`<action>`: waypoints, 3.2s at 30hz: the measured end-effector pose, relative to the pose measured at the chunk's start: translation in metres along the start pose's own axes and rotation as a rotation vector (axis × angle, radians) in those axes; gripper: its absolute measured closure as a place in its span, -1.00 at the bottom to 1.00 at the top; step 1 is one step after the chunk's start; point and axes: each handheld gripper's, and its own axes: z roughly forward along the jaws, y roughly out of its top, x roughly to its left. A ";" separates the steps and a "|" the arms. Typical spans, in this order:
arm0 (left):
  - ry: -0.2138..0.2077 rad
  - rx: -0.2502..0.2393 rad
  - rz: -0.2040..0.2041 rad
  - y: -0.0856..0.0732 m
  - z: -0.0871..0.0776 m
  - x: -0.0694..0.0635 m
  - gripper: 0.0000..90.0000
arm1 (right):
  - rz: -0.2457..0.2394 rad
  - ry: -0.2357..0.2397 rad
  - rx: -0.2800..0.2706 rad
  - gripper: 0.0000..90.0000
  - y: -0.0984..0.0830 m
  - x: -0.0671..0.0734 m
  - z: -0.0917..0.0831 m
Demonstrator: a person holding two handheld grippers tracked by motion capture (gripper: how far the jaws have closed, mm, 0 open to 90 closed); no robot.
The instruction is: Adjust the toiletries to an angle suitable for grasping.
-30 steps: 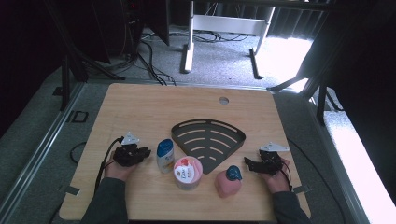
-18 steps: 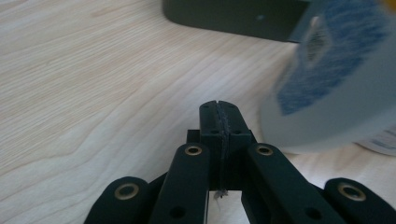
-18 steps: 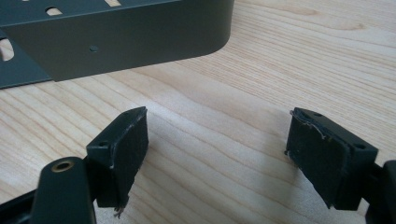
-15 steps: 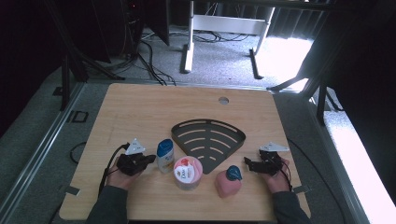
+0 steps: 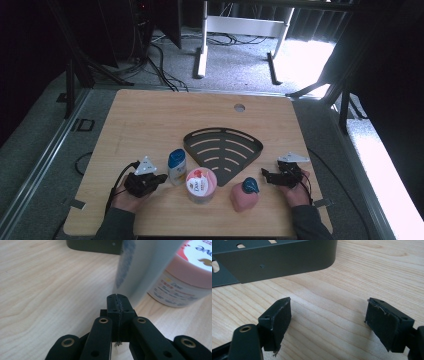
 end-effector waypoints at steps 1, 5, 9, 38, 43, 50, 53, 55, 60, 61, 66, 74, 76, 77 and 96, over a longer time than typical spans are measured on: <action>-0.001 0.000 0.000 -0.001 0.000 -0.002 1.00 | 0.000 0.000 0.000 -0.55 0.000 0.000 0.000; -0.015 -0.003 0.008 -0.004 -0.002 -0.009 1.00 | 0.001 -0.001 0.000 -0.55 0.000 0.000 0.000; -0.032 -0.005 0.022 -0.004 -0.003 -0.013 0.99 | 0.002 -0.002 0.000 -0.55 0.000 0.000 0.000; -0.023 -0.020 0.084 0.015 0.029 -0.021 0.99 | 0.006 -0.005 0.000 -0.55 0.000 0.001 0.001; -0.023 -0.018 0.104 0.020 0.036 -0.025 0.99 | 0.006 -0.005 0.000 -0.55 0.000 0.001 0.001; 0.006 -0.030 0.107 0.022 0.039 -0.025 0.99 | 0.006 -0.005 0.000 -0.55 0.000 0.001 0.001; 0.029 -0.027 0.113 0.023 0.041 -0.024 0.99 | 0.006 -0.005 0.000 -0.55 0.000 0.001 0.001; 0.037 -0.023 0.114 0.024 0.044 -0.022 0.99 | 0.006 -0.005 0.000 -0.55 0.000 0.001 0.001; 0.047 -0.006 0.120 0.028 0.050 -0.013 0.99 | 0.007 -0.005 0.000 -0.55 0.000 0.001 0.001; 0.052 -0.002 0.121 0.029 0.051 -0.010 0.99 | 0.006 -0.005 0.000 -0.55 0.000 0.001 0.001; 0.084 0.011 0.122 0.033 0.056 0.004 0.99 | 0.006 -0.005 0.000 -0.55 0.000 0.001 0.001; 0.099 0.021 0.125 0.044 0.066 0.017 0.99 | 0.006 -0.005 0.000 -0.55 0.000 0.001 0.001; 0.105 0.020 0.125 0.045 0.066 0.018 0.99 | 0.006 -0.005 0.000 -0.55 0.000 0.001 0.001; 0.104 0.019 0.123 0.045 0.067 0.019 0.99 | 0.006 -0.005 0.000 -0.55 0.000 0.001 0.001; 0.068 -0.018 0.114 0.047 0.053 0.011 0.96 | 0.006 -0.005 0.000 -0.55 0.000 0.001 0.001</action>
